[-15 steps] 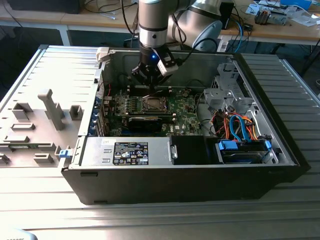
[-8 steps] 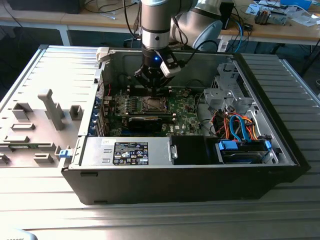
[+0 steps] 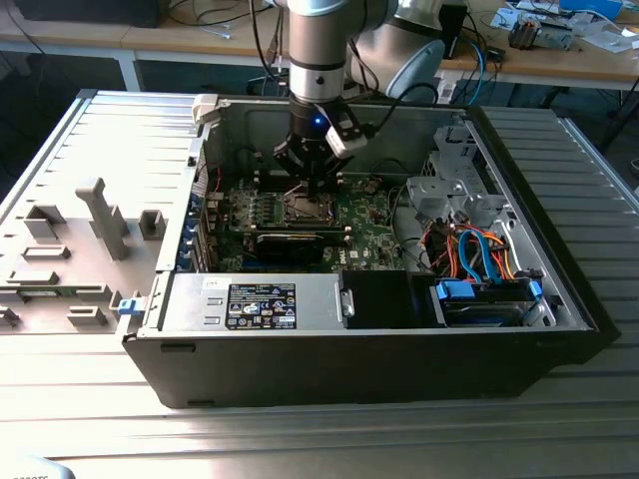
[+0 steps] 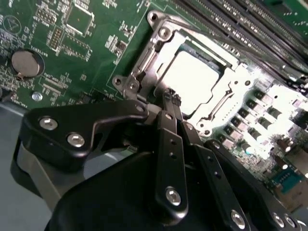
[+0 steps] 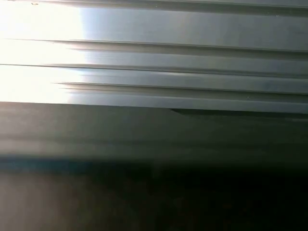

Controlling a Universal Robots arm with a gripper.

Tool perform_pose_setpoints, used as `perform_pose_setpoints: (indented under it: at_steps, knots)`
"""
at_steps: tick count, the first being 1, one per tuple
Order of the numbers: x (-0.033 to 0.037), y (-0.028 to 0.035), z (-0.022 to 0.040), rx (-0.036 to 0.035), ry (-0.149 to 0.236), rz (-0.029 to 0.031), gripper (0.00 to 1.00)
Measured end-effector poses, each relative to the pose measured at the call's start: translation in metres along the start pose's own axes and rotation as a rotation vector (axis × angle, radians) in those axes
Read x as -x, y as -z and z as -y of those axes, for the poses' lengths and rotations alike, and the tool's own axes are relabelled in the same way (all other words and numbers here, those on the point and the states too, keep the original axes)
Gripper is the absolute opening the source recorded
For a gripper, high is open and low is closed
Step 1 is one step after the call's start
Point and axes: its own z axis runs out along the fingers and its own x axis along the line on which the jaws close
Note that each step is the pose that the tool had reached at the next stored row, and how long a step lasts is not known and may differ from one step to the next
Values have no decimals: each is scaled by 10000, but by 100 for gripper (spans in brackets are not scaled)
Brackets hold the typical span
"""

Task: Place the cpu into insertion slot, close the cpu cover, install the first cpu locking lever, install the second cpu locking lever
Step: 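Install the first cpu locking lever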

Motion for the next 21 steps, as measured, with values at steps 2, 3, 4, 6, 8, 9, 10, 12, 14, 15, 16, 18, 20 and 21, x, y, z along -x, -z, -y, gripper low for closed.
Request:
perform_pose_setpoints:
  at_steps: [2,3,4,6,8,9,10,12,14,15,16,18,20,21]
  knots:
    - [-10,9,13,-1,-1,33,11]
    - [-14,12,20,-1,-1,46,11]
    - [-19,18,27,-3,-2,58,11]
    - [-30,44,43,-5,-7,85,11]
    - [-39,83,55,-6,-11,113,11]
    - [-42,100,59,-5,-12,124,11]
    - [-47,122,64,-7,-13,135,11]
    - [-70,158,72,4,-16,173,11]
    - [-124,172,72,98,-25,229,11]
    - [-146,174,71,157,-30,247,11]
    - [-173,174,70,255,-33,268,11]
    - [-232,176,67,477,-44,313,11]
    - [-292,177,65,637,-53,349,11]
    - [-323,178,64,676,-56,375,11]
